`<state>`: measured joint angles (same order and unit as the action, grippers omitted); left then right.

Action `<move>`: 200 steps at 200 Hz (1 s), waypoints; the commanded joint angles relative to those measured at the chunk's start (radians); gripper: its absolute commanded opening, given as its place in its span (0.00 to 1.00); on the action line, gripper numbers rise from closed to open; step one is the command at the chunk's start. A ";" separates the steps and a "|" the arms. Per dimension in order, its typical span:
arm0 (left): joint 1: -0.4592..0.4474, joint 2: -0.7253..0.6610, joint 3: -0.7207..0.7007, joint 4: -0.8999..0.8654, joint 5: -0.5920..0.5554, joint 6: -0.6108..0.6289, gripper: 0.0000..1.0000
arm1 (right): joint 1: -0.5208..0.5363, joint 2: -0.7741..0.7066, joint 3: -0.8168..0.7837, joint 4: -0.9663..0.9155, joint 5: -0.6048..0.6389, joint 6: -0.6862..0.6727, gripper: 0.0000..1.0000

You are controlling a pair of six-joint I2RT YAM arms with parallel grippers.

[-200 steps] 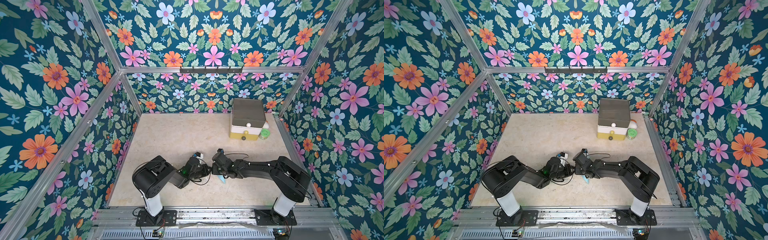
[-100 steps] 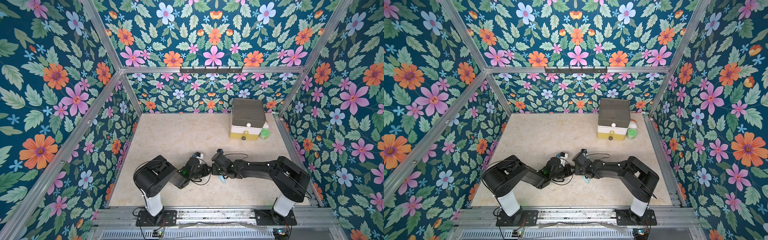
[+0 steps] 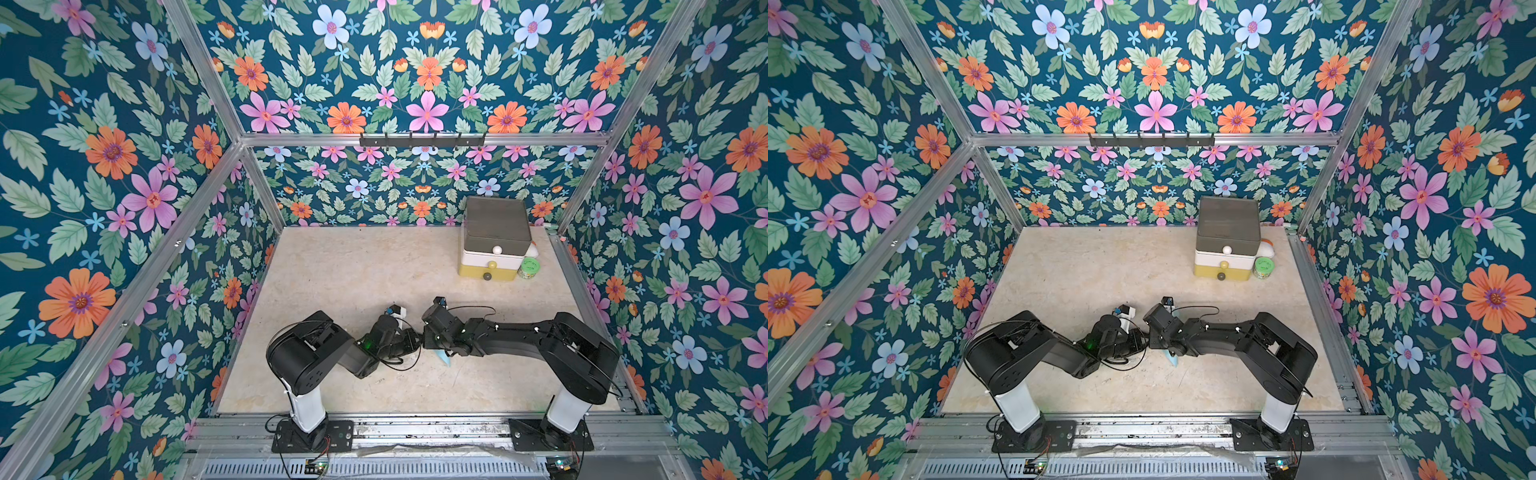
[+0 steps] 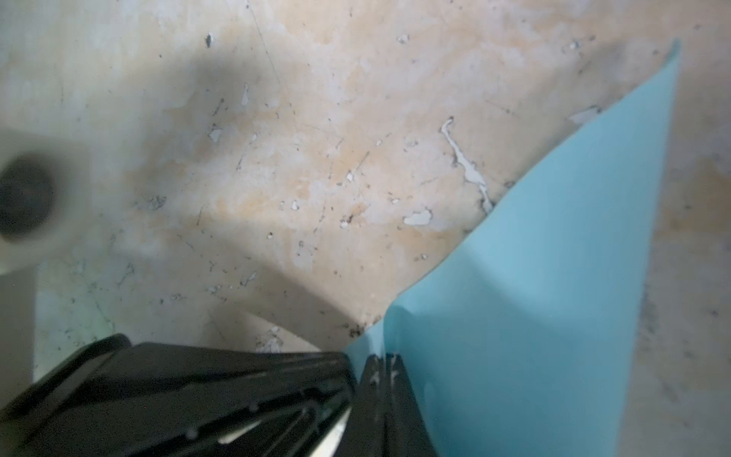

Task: Fold the square paper diagonally
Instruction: Fold the paper at the center of the board.

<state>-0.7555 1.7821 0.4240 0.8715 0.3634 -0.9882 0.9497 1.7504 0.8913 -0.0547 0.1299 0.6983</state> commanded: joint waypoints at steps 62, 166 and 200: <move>0.000 -0.001 -0.002 -0.209 -0.037 0.016 0.11 | 0.001 -0.001 -0.054 0.001 -0.003 0.037 0.18; 0.001 -0.120 -0.006 -0.263 -0.061 0.026 0.10 | -0.022 -0.025 -0.095 0.057 -0.066 0.097 0.59; 0.004 -0.341 0.018 -0.490 -0.205 0.049 0.20 | -0.026 -0.007 -0.087 0.056 -0.088 0.113 0.60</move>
<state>-0.7540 1.5433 0.4221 0.5659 0.2752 -0.9672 0.9237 1.7180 0.8070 0.1032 0.0998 0.7792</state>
